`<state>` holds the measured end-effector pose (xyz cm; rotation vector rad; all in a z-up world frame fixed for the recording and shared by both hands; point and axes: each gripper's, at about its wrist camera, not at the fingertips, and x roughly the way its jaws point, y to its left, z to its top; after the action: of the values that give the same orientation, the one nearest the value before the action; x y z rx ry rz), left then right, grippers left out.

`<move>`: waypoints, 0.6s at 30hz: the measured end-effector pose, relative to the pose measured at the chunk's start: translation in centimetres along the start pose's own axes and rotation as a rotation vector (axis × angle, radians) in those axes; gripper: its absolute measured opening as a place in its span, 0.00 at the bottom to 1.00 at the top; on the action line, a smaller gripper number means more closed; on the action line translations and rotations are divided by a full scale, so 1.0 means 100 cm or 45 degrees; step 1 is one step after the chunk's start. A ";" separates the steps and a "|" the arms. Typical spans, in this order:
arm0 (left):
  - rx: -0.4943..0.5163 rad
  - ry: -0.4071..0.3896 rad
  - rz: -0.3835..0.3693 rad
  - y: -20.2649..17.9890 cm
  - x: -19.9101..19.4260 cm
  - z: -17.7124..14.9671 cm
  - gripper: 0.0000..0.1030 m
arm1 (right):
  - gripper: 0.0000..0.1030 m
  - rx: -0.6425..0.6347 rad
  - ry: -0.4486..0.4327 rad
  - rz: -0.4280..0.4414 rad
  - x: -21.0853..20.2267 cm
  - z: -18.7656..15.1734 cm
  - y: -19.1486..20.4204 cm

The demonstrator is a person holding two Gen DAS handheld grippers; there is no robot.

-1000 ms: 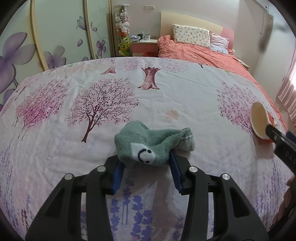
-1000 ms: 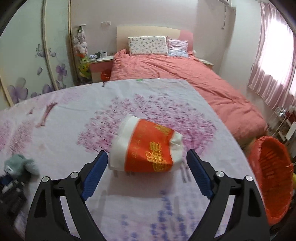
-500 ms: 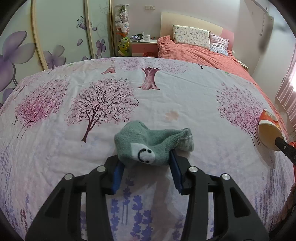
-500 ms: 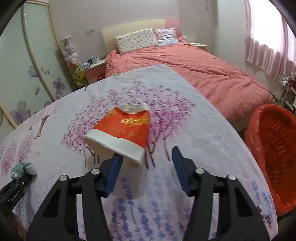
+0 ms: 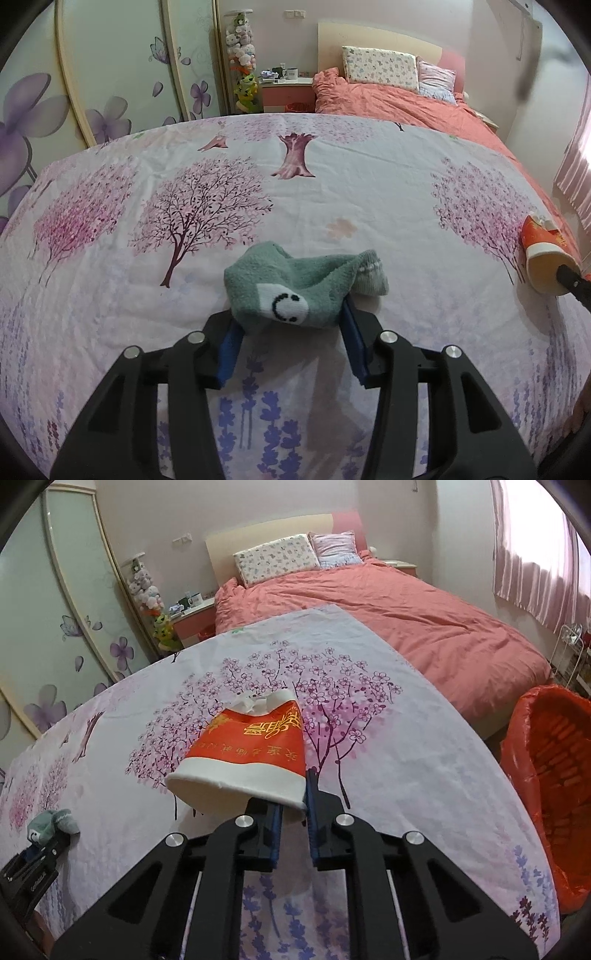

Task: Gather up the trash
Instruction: 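Grasp the orange-and-white cup with the right tool while the left tool holds the grey sock, then carry the grey sock and cup into the orange basket and open both tools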

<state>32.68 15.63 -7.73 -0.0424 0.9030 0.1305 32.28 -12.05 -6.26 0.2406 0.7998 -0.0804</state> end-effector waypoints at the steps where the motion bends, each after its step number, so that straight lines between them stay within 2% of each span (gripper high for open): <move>1: 0.000 -0.003 0.005 0.000 0.000 0.001 0.45 | 0.11 -0.003 0.002 0.004 -0.001 -0.001 0.000; 4: -0.009 -0.013 -0.004 0.001 0.000 0.001 0.27 | 0.10 -0.007 -0.002 0.017 -0.007 -0.002 -0.002; 5: -0.015 -0.019 -0.027 0.003 -0.001 0.001 0.17 | 0.09 -0.009 -0.007 0.021 -0.010 -0.003 -0.002; 6: -0.023 -0.022 -0.056 0.005 -0.001 0.001 0.13 | 0.08 -0.009 -0.010 0.024 -0.012 -0.002 -0.003; 12: -0.024 -0.074 -0.164 0.008 -0.013 -0.004 0.10 | 0.05 -0.008 -0.042 0.042 -0.027 -0.002 -0.008; 18: 0.023 -0.154 -0.172 0.002 -0.039 -0.004 0.10 | 0.05 0.005 -0.071 0.079 -0.042 -0.004 -0.012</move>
<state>29.93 15.41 -4.93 -0.0773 0.7779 -0.0011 28.86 -13.20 -3.76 0.2653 0.7362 -0.0303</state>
